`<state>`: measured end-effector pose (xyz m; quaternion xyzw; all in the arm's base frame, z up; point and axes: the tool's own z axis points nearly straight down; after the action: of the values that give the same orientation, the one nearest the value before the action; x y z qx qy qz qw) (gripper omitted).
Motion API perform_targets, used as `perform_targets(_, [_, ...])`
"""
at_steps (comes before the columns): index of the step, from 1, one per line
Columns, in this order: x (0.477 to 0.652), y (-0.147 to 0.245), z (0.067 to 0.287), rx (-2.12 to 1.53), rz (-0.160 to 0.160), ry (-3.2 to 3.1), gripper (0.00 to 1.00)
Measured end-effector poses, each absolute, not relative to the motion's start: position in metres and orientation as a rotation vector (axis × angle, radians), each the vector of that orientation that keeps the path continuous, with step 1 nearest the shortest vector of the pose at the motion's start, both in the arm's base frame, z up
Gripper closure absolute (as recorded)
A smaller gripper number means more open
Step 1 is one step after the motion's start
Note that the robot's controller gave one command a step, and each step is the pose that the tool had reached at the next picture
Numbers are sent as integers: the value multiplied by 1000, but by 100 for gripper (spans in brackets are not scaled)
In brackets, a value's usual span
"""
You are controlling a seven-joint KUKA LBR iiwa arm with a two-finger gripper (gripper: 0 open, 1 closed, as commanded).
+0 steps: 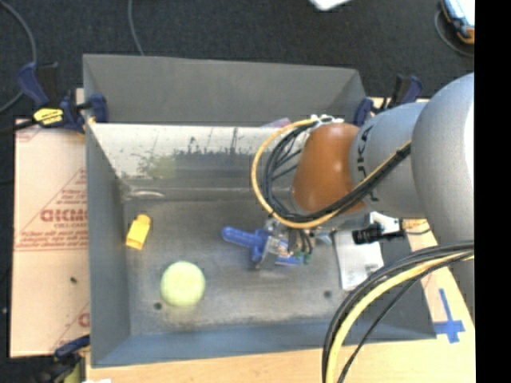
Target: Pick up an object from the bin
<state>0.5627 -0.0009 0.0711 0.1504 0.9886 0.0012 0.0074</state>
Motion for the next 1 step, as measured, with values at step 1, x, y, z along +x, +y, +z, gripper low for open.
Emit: perform_targets(1, [563, -1, 71, 470, 4, 3091, 100])
